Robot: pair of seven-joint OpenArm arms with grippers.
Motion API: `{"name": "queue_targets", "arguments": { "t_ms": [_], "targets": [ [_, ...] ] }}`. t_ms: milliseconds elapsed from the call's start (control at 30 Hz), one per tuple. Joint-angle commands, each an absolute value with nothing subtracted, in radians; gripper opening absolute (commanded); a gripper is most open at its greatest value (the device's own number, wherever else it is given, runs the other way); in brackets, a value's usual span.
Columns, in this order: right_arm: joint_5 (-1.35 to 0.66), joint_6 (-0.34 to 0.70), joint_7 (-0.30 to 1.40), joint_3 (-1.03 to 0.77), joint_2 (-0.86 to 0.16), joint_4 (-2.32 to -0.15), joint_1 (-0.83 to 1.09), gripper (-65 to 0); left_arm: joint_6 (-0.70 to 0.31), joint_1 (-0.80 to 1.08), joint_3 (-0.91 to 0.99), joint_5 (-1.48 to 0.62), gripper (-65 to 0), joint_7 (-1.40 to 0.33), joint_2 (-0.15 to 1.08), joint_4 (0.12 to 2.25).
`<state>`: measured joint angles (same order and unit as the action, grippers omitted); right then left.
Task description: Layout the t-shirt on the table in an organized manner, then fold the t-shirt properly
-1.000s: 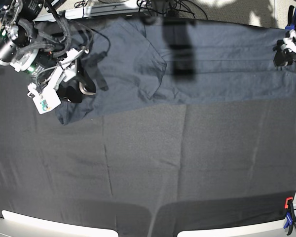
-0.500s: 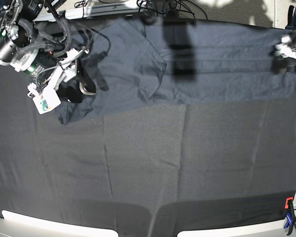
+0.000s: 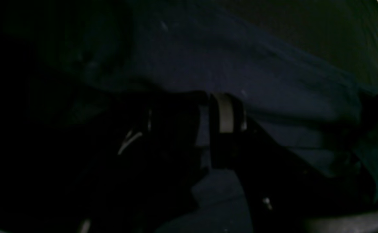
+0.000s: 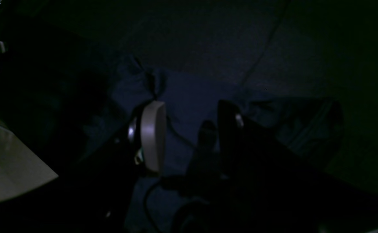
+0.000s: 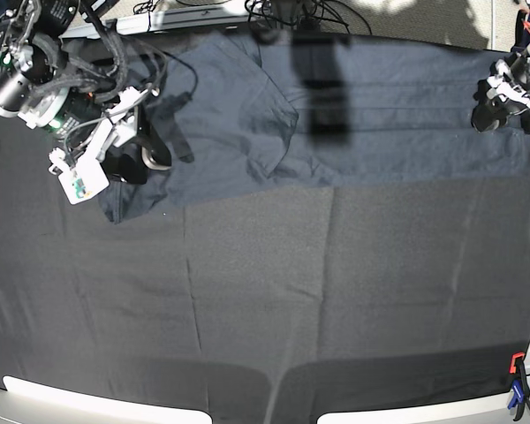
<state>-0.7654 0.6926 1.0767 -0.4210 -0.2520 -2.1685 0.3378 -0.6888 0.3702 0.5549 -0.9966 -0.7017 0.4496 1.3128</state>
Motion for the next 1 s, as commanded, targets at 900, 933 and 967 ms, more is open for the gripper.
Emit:
{"name": "queue_targets", "arguments": {
  "t_ms": [900,933,967],
  "targets": [
    [-0.789,0.698,1.120,-0.425,-0.263,-2.186,0.333,-39.4,-0.698,0.294,0.328,-0.697,-44.8,-0.784,0.799,1.258],
    [-0.789,0.698,1.119,-0.425,-0.263,-2.186,0.333,-39.4,-0.698,0.294,0.328,-0.697,-44.8,-0.783,0.800,1.252],
    [-0.789,0.698,1.119,-0.425,-0.263,-2.186,0.333,-39.4,-0.698,0.294,0.328,-0.700,-44.8,-0.783,0.801,1.250]
  ]
}}
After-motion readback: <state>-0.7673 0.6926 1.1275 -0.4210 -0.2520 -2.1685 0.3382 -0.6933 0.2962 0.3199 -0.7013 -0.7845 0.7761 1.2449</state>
